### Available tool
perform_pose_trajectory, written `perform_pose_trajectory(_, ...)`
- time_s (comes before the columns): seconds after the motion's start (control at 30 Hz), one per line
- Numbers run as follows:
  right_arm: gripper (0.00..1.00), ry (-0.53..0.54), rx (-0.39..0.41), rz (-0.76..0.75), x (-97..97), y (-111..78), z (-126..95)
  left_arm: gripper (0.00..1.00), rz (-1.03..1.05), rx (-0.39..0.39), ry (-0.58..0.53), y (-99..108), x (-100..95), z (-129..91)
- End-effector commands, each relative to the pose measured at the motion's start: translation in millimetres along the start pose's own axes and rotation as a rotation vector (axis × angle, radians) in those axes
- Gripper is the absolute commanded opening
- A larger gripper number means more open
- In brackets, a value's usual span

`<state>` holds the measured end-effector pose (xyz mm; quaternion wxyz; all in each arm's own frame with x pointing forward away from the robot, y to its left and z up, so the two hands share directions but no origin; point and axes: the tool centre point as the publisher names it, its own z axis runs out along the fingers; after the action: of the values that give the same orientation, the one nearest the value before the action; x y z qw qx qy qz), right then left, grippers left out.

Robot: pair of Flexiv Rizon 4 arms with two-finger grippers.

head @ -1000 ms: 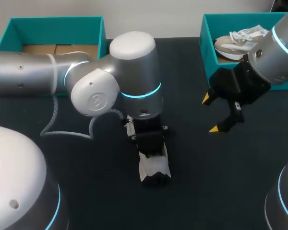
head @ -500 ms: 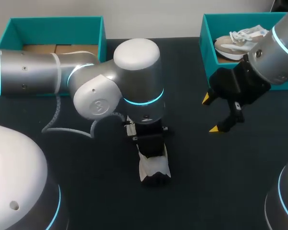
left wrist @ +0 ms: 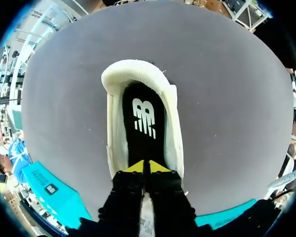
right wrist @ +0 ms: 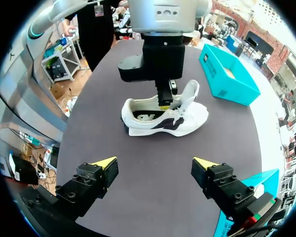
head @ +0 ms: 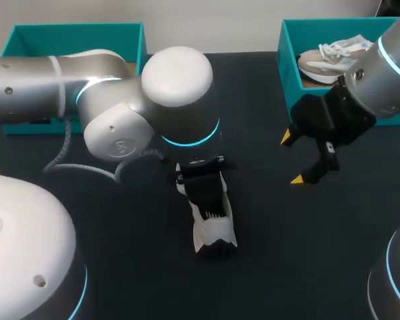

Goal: Take the shoe out of the shoebox, open the shoe tongue, remove and reinsert the insole, then place the shoe into the shoebox

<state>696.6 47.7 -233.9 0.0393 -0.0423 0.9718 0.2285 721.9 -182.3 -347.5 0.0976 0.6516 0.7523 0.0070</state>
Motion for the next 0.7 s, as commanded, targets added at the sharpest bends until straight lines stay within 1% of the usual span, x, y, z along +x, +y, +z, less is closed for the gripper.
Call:
perform_pose_trajectory(0.03,1.00,0.001,0.001,0.000,-0.6,0.3,1.4,0.98,-0.005,-0.026,0.015,-1.8,2.8,2.9)
perform_pose_trajectory(0.07,1.00,0.001,0.001,0.000,-0.6,0.3,1.4,1.00,-0.004,-0.025,0.015,-1.8,3.1,3.2)
perform_pose_trajectory(0.3,1.00,0.001,0.001,0.000,-0.6,0.3,1.4,1.00,-0.003,-0.030,0.009,0.0,5.1,-3.1)
perform_pose_trajectory(0.37,1.00,0.001,0.001,0.000,-0.6,0.3,1.4,1.00,0.014,-0.038,0.028,0.5,6.2,-4.1)
perform_pose_trajectory(0.6,1.00,0.001,0.001,0.000,-0.6,0.3,1.4,1.00,0.021,-0.020,0.042,1.0,10.5,-2.5)
perform_pose_trajectory(0.7,1.00,0.001,0.001,0.000,-0.6,0.3,1.4,1.00,0.034,-0.016,0.049,1.3,12.0,-5.3)
